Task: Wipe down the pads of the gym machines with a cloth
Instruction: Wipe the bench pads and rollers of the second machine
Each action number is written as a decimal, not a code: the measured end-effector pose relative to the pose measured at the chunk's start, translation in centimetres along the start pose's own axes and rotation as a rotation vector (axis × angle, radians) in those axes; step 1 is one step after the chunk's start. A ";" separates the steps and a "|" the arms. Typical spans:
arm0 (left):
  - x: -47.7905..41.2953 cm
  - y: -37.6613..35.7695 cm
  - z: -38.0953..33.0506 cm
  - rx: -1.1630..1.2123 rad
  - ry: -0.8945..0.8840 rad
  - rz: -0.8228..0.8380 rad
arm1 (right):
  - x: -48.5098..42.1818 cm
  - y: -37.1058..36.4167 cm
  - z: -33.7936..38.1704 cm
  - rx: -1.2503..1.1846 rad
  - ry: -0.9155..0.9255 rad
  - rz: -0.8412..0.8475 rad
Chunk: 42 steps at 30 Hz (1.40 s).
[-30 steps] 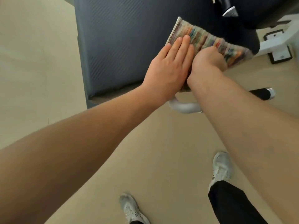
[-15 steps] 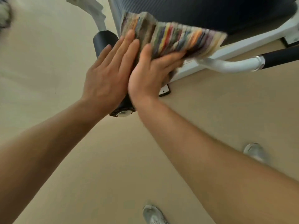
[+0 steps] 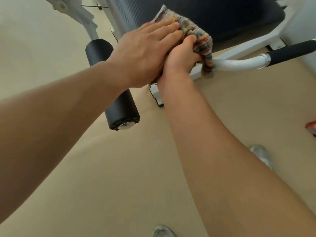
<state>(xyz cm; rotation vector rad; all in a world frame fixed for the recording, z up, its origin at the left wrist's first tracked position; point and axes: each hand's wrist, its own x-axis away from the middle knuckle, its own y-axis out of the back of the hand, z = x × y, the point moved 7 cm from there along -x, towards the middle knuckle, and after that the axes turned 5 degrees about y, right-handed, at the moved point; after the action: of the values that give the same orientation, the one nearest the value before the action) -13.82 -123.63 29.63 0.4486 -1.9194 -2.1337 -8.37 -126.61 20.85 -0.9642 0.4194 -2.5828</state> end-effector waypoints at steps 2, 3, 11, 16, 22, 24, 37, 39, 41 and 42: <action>0.8 -0.2 0.0 0.001 0.018 -0.018 | 0.4 0.1 -0.3 0.028 0.040 0.032; 1.9 -0.4 0.4 -0.008 0.030 -0.042 | 1.2 0.0 -0.5 0.057 0.073 0.066; 13.5 -4.8 3.1 -0.039 0.281 0.122 | 8.6 -0.7 -5.7 0.258 0.029 0.324; 10.6 -1.3 0.4 0.333 0.560 -0.267 | 7.6 -2.0 -3.6 -0.192 -0.379 0.331; 3.1 0.0 0.3 0.153 0.269 -0.015 | 5.4 0.2 3.3 -0.234 -0.601 0.323; 1.2 -0.1 0.4 0.110 0.211 0.064 | 4.2 1.0 5.2 -0.201 -0.579 0.296; 3.2 -0.2 0.4 0.217 0.400 -0.023 | 5.6 6.1 4.5 0.912 0.635 0.218; 3.7 -0.5 0.2 0.243 0.410 -0.065 | 5.9 4.4 4.1 1.062 0.894 0.326; 2.9 -0.7 0.5 0.227 0.395 -0.063 | 4.8 2.1 3.4 1.130 1.001 0.456; 2.3 -0.7 0.7 0.209 0.381 -0.037 | 3.8 1.2 3.5 1.161 1.027 0.466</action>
<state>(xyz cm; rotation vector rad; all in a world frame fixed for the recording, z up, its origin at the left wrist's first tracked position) -16.17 -123.76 28.79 0.8669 -1.9216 -1.7158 -8.48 -129.82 25.06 0.7670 -0.5502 -2.0704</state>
